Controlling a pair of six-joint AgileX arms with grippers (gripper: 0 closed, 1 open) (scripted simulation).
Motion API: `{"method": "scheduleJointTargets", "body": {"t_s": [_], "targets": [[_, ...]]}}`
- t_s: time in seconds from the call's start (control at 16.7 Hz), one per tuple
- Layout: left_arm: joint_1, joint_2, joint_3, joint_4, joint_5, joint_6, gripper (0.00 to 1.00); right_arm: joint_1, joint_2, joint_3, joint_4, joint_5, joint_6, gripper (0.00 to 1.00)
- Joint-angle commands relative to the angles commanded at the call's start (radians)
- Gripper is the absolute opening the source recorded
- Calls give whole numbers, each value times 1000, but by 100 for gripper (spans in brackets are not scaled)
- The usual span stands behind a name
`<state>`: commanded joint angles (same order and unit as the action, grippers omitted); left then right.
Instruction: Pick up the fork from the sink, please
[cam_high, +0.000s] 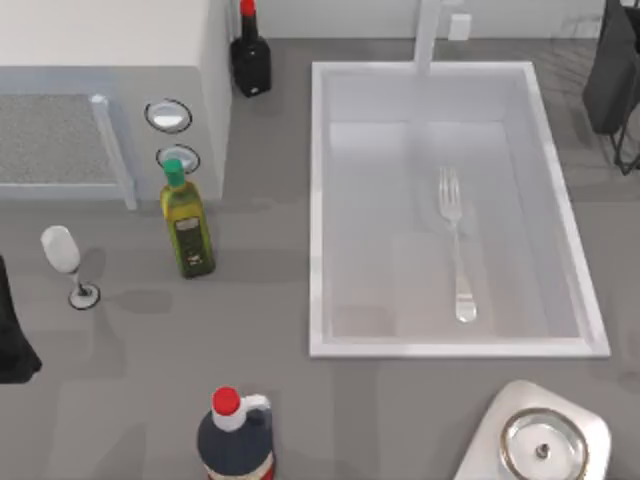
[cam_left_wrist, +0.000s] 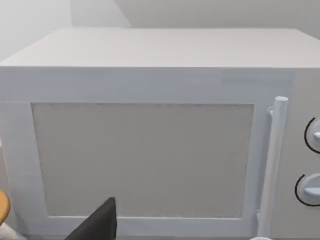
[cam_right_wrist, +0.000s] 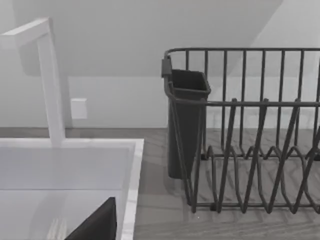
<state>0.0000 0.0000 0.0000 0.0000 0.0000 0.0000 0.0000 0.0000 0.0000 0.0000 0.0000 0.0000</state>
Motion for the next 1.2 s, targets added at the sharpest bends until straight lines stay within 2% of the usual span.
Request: {"method": "scheduleJointTargets", "body": {"t_s": [0.24,0.48,0.78,1.2], "targets": [[0,0,0,0,0,0,100,6,56,54,-29,0,6,100],[0,0,0,0,0,0,100,30,267,256,-142,1,31,100],[0,0,0,0,0,0,100,81,687,662,-372,3,84,100],[0,0,0,0,0,0,100,171,1421,1376,-783,5,181,100]]}}
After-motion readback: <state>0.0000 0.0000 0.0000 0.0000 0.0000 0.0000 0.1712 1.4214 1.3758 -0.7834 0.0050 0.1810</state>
